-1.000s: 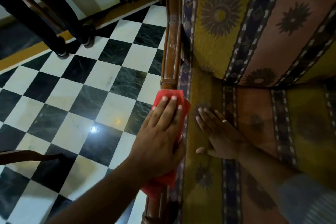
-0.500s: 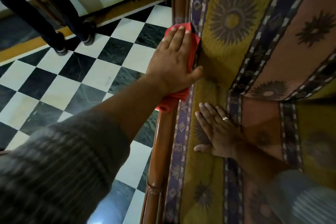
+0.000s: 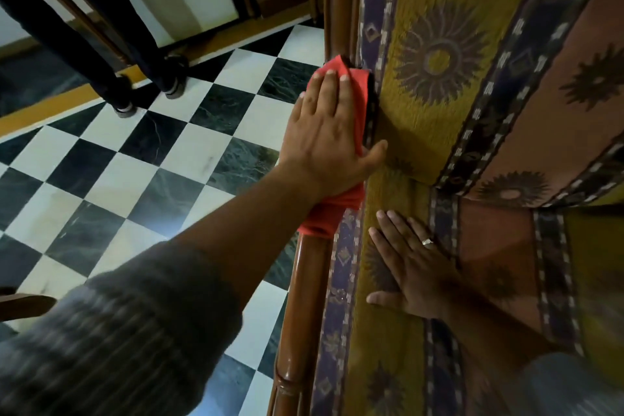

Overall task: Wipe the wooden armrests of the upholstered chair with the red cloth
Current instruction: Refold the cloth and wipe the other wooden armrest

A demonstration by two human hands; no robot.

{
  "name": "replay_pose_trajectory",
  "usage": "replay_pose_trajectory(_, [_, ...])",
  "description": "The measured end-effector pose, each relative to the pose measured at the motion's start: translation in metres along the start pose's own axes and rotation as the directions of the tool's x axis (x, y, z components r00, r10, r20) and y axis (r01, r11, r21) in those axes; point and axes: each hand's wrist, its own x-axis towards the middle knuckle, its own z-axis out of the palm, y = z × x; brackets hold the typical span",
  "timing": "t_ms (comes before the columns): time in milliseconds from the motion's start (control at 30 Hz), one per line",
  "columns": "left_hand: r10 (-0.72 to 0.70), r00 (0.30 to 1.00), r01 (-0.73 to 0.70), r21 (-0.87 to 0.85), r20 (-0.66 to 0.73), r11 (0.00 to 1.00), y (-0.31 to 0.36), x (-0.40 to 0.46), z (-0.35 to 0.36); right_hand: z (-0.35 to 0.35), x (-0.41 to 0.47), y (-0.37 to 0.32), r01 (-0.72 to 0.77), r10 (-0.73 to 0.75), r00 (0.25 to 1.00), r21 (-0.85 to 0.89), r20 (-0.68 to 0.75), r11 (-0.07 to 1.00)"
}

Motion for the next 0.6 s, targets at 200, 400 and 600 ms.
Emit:
replay_pose_trajectory(200, [-0.035,0.987,0.034,-0.004,-0.16,0.999,0.006,-0.007,0.0,-0.002,-0.001,0.0,-0.007,0.007,1.0,0.005,-0.012,1.0])
replay_pose_trajectory(400, [0.022,0.999,-0.023,0.03,0.024,0.999,-0.002,0.014,-0.004,-0.006,0.0,-0.002,-0.02,0.02,1.0,-0.011,0.023,1.0])
replay_pose_trajectory(600, [0.032,0.999,-0.029,0.081,-0.028,0.996,-0.001,0.022,0.0,-0.009,0.001,-0.003,-0.028,0.029,0.999,-0.021,0.045,0.999])
